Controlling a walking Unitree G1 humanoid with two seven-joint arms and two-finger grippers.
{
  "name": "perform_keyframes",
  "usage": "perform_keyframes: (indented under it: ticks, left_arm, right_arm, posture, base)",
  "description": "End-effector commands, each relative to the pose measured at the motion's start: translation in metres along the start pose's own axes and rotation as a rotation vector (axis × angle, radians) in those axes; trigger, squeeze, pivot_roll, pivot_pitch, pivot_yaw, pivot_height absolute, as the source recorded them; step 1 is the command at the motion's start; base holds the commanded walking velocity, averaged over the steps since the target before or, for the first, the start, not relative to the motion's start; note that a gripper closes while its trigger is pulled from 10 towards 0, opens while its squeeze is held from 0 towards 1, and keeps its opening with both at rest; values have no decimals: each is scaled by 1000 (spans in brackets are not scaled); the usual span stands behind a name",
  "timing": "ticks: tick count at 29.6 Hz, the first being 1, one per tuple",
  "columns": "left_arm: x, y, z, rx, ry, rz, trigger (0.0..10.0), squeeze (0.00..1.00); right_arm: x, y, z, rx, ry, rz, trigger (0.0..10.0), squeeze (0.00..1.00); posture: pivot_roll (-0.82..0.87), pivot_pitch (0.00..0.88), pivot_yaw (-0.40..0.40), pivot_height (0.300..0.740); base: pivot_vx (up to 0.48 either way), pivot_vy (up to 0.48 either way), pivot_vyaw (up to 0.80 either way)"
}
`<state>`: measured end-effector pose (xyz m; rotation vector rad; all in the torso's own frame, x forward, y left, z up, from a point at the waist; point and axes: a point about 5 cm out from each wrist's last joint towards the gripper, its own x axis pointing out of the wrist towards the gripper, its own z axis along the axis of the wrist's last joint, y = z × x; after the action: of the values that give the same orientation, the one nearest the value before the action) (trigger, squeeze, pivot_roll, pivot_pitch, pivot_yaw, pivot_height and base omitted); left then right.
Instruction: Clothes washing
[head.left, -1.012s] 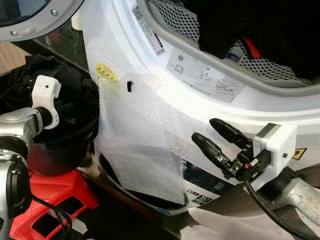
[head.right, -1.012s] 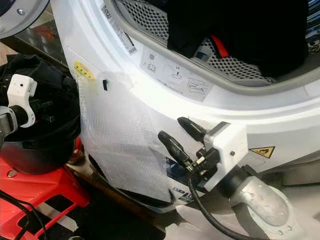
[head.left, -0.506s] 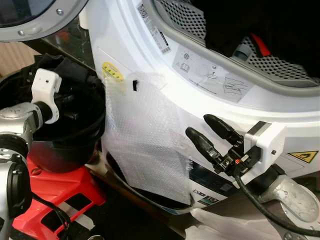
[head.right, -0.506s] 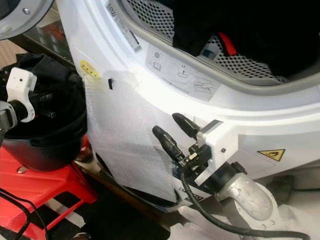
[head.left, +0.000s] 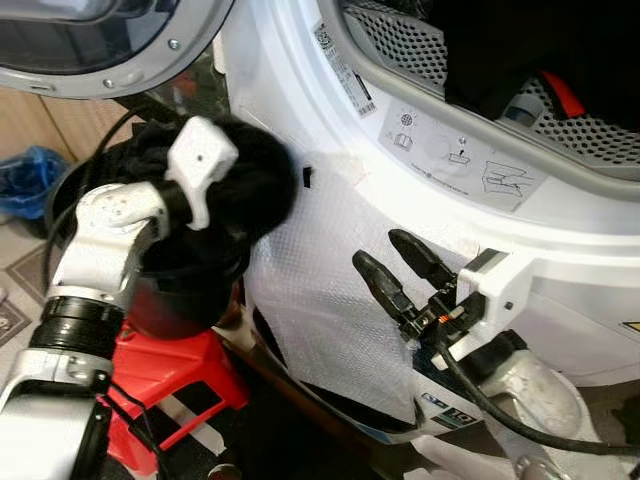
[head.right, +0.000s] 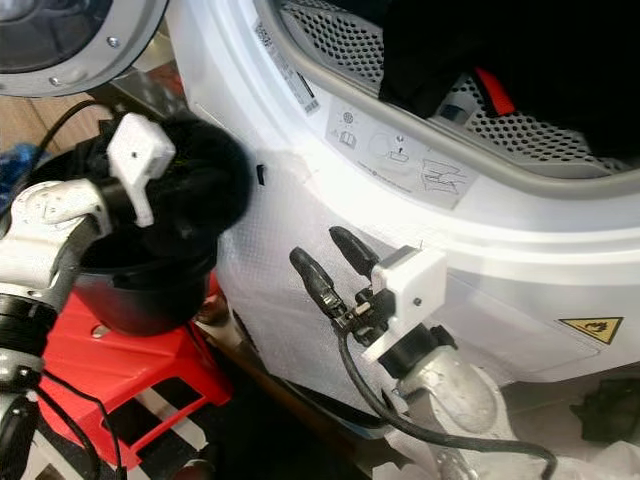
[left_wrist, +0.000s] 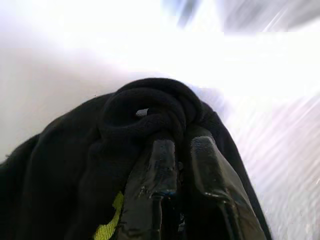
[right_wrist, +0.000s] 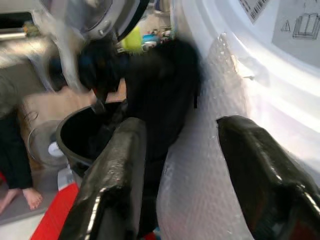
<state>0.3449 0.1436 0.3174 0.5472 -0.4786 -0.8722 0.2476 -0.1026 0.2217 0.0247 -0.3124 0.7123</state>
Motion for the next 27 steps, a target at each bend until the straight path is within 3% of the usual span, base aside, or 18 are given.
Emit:
perform_keyframes:
  ticks: [1, 2, 3, 10, 12, 17, 20, 25, 27]
  left_arm:
    - [11, -2, 29, 112, -95, -28, 10000, 0]
    - [24, 0, 52, 245, -144, -50, 10000, 0]
    - [28, 0, 59, 283, -156, -64, 10000, 0]
    - [49, 7, 101, 379, -262, -90, 10000, 0]
    - [70, 10, 129, 479, -340, -116, 10000, 0]
    - [84, 12, 148, 585, -379, -115, 10000, 0]
    - [90, 14, 167, 625, -439, -100, 10000, 0]
    - [97, 19, 176, 674, -457, -92, 10000, 0]
    - [97, 19, 176, 678, -460, -92, 10000, 0]
  right_arm:
    - [1, 1, -2, -9, -12, 4, 10000, 0]
    - [5, 2, -8, -1, -12, 5, 10000, 0]
    - [6, 3, -10, 1, -14, 10, 10000, 0]
    - [14, 8, -16, -4, -17, 81, 10000, 0]
    - [19, 14, -19, -50, -13, 165, 10000, 0]
    - [28, 15, -13, -97, -39, 193, 10000, 0]
    - [37, -4, -2, -191, -75, 18, 10000, 0]
    - [35, -18, 1, -272, -83, -123, 10000, 0]
    - [36, -18, 1, -275, -85, -124, 10000, 0]
  posture:
    - [169, 172, -55, 740]
    - [190, 164, -50, 740]
    - [201, 159, -48, 740]
    - [231, 143, -40, 740]
    - [230, 131, -33, 740]
    - [225, 124, -27, 740]
    - [220, 121, -23, 740]
    - [218, 122, -22, 740]
    - [218, 122, -22, 740]
  base:
    - [0, 0, 0]
    - [0, 0, 0]
    - [0, 0, 0]
    - [0, 0, 0]
    - [0, 0, 0]
    - [0, 0, 0]
    - [0, 0, 0]
    - [0, 0, 0]
    - [0, 0, 0]
